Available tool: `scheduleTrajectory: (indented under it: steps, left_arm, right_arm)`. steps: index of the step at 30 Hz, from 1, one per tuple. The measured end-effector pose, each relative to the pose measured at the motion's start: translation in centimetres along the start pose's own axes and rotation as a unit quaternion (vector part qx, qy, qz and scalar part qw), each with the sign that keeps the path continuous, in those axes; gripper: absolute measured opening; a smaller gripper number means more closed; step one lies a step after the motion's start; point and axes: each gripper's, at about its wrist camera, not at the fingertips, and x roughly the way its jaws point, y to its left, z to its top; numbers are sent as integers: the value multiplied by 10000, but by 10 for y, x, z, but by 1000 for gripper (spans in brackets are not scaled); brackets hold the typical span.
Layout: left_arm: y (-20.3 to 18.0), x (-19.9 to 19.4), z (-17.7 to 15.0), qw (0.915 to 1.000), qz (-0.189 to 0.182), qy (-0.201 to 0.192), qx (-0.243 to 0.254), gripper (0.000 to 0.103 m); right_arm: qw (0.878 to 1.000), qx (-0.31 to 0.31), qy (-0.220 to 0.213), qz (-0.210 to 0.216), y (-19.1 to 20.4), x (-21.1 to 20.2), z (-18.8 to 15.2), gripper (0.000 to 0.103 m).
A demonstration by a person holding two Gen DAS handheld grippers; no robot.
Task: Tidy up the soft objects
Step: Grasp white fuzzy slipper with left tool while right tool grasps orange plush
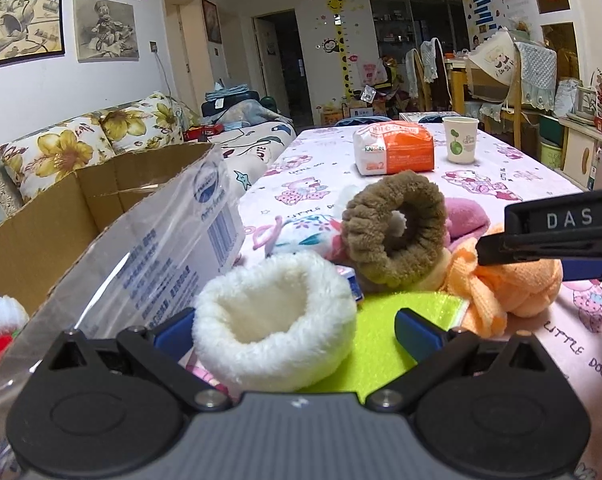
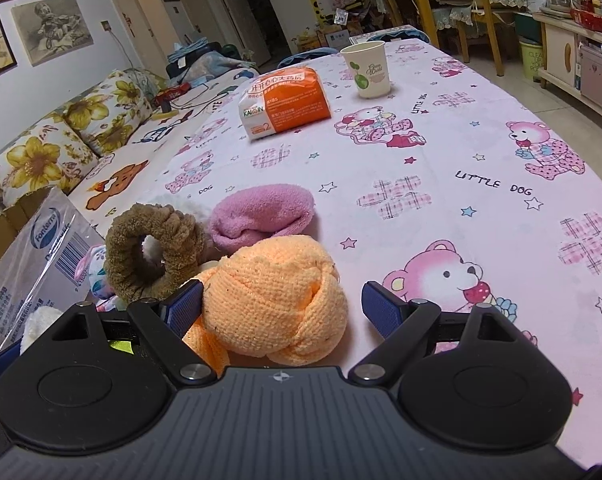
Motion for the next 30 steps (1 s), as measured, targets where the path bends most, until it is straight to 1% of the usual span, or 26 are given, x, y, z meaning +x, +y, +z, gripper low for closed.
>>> scheduleTrajectory:
  steps: [5, 8, 10, 11, 12, 13, 14, 15, 16, 18, 19, 22, 24, 27, 30]
  left_arm:
    - [1, 5, 2, 9999, -69, 35, 87, 102]
    - [4, 7, 4, 9999, -141, 68, 42, 98]
    - [6, 9, 6, 9998, -156, 58, 66, 92]
    - [7, 10, 6, 9998, -166, 77, 69, 86]
    - [7, 11, 6, 9998, -175, 83, 63, 78]
    - [9, 11, 6, 9997, -227, 114, 23, 73]
    - [11, 13, 6, 9994, -296, 172, -62, 72]
    - [14, 14, 7, 9990, -361, 200, -163, 70]
    - [16, 15, 7, 9988, -393, 208, -208, 69]
    - [18, 14, 7, 9986, -441, 196, -239, 62]
    - [19, 14, 7, 9983, -471, 200, -264, 60]
    - [19, 12, 7, 9979, -544, 186, -302, 53]
    - [19, 11, 8, 9976, -597, 159, -307, 46]
    - [21, 8, 10, 9970, -683, 116, -343, 39]
    - [26, 5, 13, 9958, -807, 45, -431, 34]
  right_arm:
    - [10000, -34, 66, 8, 1, 5, 0, 103]
    - [9999, -29, 105, 17, 0, 7, -1, 103]
    - [9999, -27, 100, 26, 1, 8, -1, 103]
    - [9999, -33, 88, 37, 1, 7, -1, 103]
    - [10000, -44, 72, 50, 1, 7, -1, 103]
    - [9999, -58, 65, 71, 2, 7, -1, 103]
    - [9999, -78, 62, 90, 2, 7, 0, 101]
    - [9999, -104, 55, 113, 3, 7, 0, 95]
    - [9998, -138, 39, 126, 4, 6, -1, 94]
    - [9997, -246, 11, 89, 6, 6, 0, 92]
    - [9995, -312, -6, 66, 7, 5, 0, 90]
    - [9990, -444, -49, 18, 10, 5, 0, 88]
    - [9988, -492, -58, -6, 11, 5, 0, 87]
    - [9988, -473, -80, -68, 9, 4, 1, 86]
    - [9989, -444, -113, -116, 8, 2, 0, 85]
